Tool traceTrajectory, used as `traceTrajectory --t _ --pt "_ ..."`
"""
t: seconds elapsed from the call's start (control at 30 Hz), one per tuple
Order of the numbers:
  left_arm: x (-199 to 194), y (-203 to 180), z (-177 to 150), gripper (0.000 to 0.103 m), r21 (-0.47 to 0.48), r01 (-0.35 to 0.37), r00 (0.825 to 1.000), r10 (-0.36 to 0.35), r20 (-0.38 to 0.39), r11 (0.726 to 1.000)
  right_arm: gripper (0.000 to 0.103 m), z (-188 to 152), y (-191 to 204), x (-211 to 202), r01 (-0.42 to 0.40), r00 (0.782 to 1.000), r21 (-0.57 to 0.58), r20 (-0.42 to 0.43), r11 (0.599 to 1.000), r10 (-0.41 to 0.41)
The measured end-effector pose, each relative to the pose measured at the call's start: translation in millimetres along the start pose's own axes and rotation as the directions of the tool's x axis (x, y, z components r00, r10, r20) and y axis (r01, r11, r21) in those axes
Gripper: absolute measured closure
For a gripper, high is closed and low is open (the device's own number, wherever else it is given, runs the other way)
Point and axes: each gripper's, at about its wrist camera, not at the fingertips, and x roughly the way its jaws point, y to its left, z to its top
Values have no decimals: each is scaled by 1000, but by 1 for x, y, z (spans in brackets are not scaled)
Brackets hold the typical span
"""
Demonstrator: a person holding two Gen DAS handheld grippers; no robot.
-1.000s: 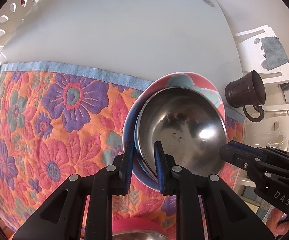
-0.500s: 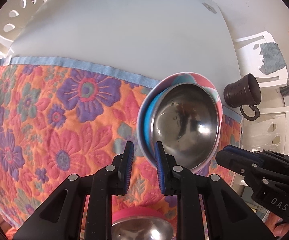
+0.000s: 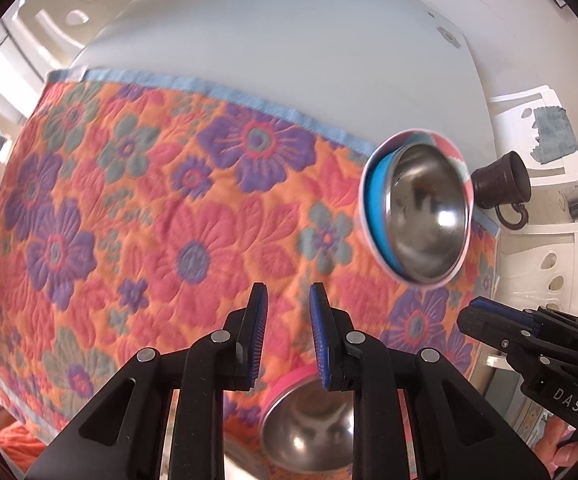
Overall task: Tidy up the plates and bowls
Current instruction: 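Reach both grippers to the pink-exterior steel bowl and close on its rim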
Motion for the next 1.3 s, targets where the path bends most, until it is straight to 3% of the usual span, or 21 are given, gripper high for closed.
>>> traceTrajectory --t 0.63,0.77,0.9,0.93,1.1,1.3 --pt "16 24 -76 84 3 17 998 -17 -61 1000 85 -67 12 38 26 995 31 -94 999 -23" --pt "23 25 -86 78 12 10 997 -9 -75 1000 82 -78 10 50 26 993 49 -116 998 -20" --pt "31 29 -90 66 7 5 995 -5 -96 1000 52 -87 6 62 38 990 76 -137 996 -27" --pt "32 29 -92 58 4 -1 995 1 -100 1000 49 -88 4 64 43 989 87 -143 995 -31" --pt "45 27 -96 42 13 -18 992 19 -122 1000 49 -94 -3 79 45 985 122 -174 992 -23" --pt "64 21 -107 41 43 -26 987 32 -157 999 49 -101 -11 101 39 978 166 -208 985 -3"
